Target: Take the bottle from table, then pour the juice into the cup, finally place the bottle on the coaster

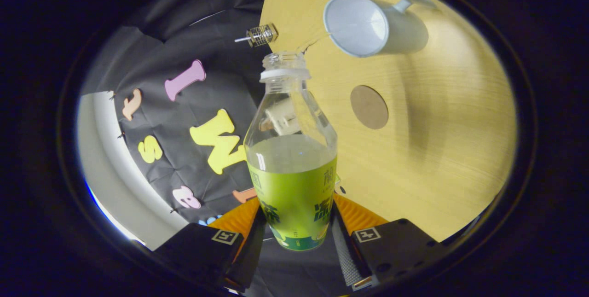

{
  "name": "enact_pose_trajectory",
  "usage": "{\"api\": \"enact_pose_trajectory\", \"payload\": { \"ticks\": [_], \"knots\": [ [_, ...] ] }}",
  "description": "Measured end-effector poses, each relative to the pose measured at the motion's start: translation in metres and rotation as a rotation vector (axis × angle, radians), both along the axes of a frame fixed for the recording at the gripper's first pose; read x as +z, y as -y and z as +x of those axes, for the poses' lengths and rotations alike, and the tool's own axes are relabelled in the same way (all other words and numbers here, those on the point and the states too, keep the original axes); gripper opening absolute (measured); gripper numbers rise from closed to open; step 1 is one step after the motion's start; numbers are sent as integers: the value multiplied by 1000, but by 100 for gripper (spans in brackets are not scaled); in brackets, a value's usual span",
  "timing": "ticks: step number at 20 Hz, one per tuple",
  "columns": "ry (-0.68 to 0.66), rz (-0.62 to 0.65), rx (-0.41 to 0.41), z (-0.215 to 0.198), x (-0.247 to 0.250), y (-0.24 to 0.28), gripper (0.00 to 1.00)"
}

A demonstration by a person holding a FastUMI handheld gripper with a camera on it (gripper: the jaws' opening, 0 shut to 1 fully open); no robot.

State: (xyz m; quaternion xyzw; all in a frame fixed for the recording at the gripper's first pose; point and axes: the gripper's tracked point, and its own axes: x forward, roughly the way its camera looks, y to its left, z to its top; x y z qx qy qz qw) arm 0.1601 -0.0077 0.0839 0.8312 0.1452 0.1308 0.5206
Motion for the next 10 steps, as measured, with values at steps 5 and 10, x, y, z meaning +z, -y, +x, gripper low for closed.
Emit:
{"api": "enact_pose_trajectory", "payload": {
  "ticks": [5,10],
  "knots": [
    [8,36,-3,-2,7,1,76],
    [25,77,-17,-2,13,5,76]
  ]
}}
